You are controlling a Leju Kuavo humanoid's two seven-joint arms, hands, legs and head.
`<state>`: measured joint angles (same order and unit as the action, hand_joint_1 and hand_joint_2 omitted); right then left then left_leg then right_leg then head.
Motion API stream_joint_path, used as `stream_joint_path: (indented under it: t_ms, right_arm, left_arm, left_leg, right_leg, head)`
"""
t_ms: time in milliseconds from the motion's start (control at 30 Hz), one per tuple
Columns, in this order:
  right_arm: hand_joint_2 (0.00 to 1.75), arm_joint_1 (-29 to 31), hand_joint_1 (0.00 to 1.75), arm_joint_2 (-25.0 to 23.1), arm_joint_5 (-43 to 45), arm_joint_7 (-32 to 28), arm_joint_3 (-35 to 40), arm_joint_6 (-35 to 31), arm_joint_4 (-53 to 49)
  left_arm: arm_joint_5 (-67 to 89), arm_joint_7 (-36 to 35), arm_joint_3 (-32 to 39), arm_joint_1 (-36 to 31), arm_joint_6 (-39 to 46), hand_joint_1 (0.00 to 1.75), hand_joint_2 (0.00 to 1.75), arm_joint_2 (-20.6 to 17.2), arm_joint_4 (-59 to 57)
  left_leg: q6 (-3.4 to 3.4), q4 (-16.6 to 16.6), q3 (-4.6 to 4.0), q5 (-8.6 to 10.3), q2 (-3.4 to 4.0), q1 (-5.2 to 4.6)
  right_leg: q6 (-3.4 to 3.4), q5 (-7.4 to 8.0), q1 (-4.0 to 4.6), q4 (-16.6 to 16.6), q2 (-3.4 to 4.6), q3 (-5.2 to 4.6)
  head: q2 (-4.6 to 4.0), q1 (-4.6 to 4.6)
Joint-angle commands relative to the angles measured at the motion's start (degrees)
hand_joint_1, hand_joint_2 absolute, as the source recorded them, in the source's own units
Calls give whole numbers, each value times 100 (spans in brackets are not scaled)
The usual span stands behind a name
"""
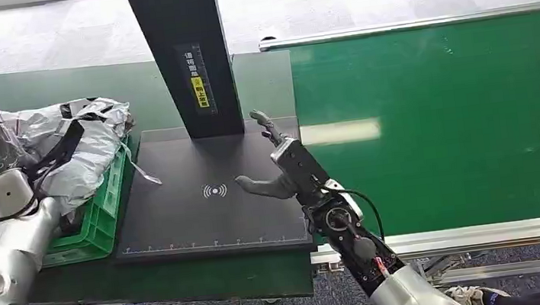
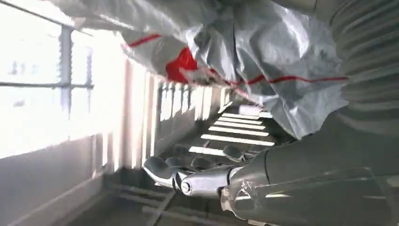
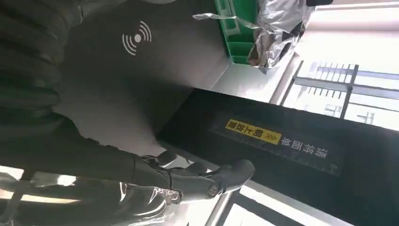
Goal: Moved the parcel from conveyor to table for the left to box.
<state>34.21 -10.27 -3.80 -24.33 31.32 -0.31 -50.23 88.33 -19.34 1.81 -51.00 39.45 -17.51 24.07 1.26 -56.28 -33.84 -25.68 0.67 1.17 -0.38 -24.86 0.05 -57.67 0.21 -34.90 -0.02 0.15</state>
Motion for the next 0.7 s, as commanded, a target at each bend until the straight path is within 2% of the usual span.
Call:
stream_joint_path:
  t_ms: [33, 100, 167, 200, 233, 333, 367, 400, 467, 500, 533, 567, 600, 667, 700]
  right_arm:
    - [175, 176, 0, 135, 1, 40, 274, 16, 6]
    - [175, 185, 0, 141, 1, 40, 290, 20, 28]
    - [175, 188, 0, 147, 9, 18, 309, 29, 56]
    - [175, 189, 0, 160, 17, -6, 317, 31, 68]
    - [175, 189, 0, 160, 17, -6, 317, 31, 68]
    - [175, 216, 0, 175, 31, -36, 338, 36, 117]
    - [175, 216, 0, 175, 31, -36, 338, 36, 117]
    - [175, 211, 0, 187, 42, -60, 336, 22, 119]
    - [175, 200, 0, 200, 48, -70, 332, 14, 113]
    - [175, 173, 0, 232, 62, -97, 314, -15, 83]
    - [175, 146, 0, 267, 75, -129, 282, -63, 59]
    - [175, 146, 0, 267, 75, -129, 282, -63, 59]
    - [175, 92, 0, 312, 133, -207, 150, -189, 18]
    - [175, 94, 0, 350, 132, -206, 130, -187, 16]
    - [175, 63, 0, 365, 165, -215, 22, -218, -4]
  left_arm:
    - [-54, 1261, 1112, 1223, 55, 0, 175, 144, 3196]
    - [-135, 1778, 1580, 1314, 55, 0, 175, 379, 3678]
    - [-550, 2939, 2632, 1273, 55, 0, 175, 893, 4192]
    - [-851, 4231, 3758, 1013, 55, 0, 175, 1413, 4344]
    - [-851, 4231, 3758, 1013, 55, 0, 175, 1413, 4344]
    - [-1313, 5934, 5348, 383, 55, 0, 175, 2030, 4077]
    - [-1313, 5934, 5348, 383, 55, 0, 175, 2030, 4077]
    - [-2010, 5934, 5281, 332, 55, 0, 175, 2111, 3887]
    - [-2345, 5934, 5128, 334, 55, 0, 175, 2106, 3791]
    - [-3041, 5934, 4763, 331, 55, 0, 175, 2146, 3639]
    - [-4122, 5934, 4184, 303, 55, 0, 175, 2081, 3075]
    - [-4122, 5934, 4184, 303, 55, 0, 175, 2081, 3075]
    - [-6327, 5934, 2891, 334, -581, 0, 175, 1917, 2260]
    - [-6398, 5934, 2690, 377, -361, 0, 175, 2046, 2267]
    - [-7197, 5881, 2176, 509, -1257, 0, 175, 1990, 2139]
  left_leg:
    - [-8, 1, 3, -3, -3, 1]
    - [-10, -2, 1, -4, -10, -2]
    - [-10, -1, 0, -3, -11, -1]
    - [-12, -1, 1, -4, -12, -1]
    - [-7, -4, -7, 0, -12, 2]
    - [-12, 0, 1, -1, -16, -3]
    - [-9, -6, -5, -2, -9, -1]
    - [-7, -1, -1, -2, 2, 0]
    - [-10, 7, 4, 5, -34, -7]
    - [-6, 2, 2, 1, -13, -2]
    - [-10, 3, 8, 0, -24, -3]
    - [-10, 5, 3, 6, -50, -6]
    - [-8, 2, 1, 6, -54, -1]
    - [-13, 8, 2, 13, -91, -7]
    - [-9, 3, 1, 9, -73, -4]
  right_leg:
    - [5, -2, 1, 5, -2, 4]
    - [7, -6, -1, 1, -8, 2]
    - [7, -5, 0, 4, -9, 2]
    - [8, -6, -1, 5, -10, 5]
    - [5, -2, 3, 3, -12, -4]
    - [8, -4, -3, 5, -14, 5]
    - [6, -3, -1, -1, -6, -2]
    - [4, 0, 0, 3, 1, -2]
    - [7, -7, -6, 6, -30, 12]
    - [4, -4, -2, 3, -12, 2]
    - [6, -8, -3, 5, -22, 12]
    - [7, -11, -5, 4, -47, 13]
    - [5, -9, 0, 6, -49, 12]
    - [9, -13, -6, 8, -81, 22]
    - [7, -9, -3, 6, -62, 13]
  head:
    - [0, -2]
    - [0, -2]
    - [0, -2]
    - [2, -2]
    - [0, -2]
    - [0, 0]
    - [0, -4]
    - [0, -2]
    - [2, -4]
    - [0, -2]
    - [2, -4]
    - [0, -2]
    - [0, -2]
    - [2, 0]
    - [0, -2]
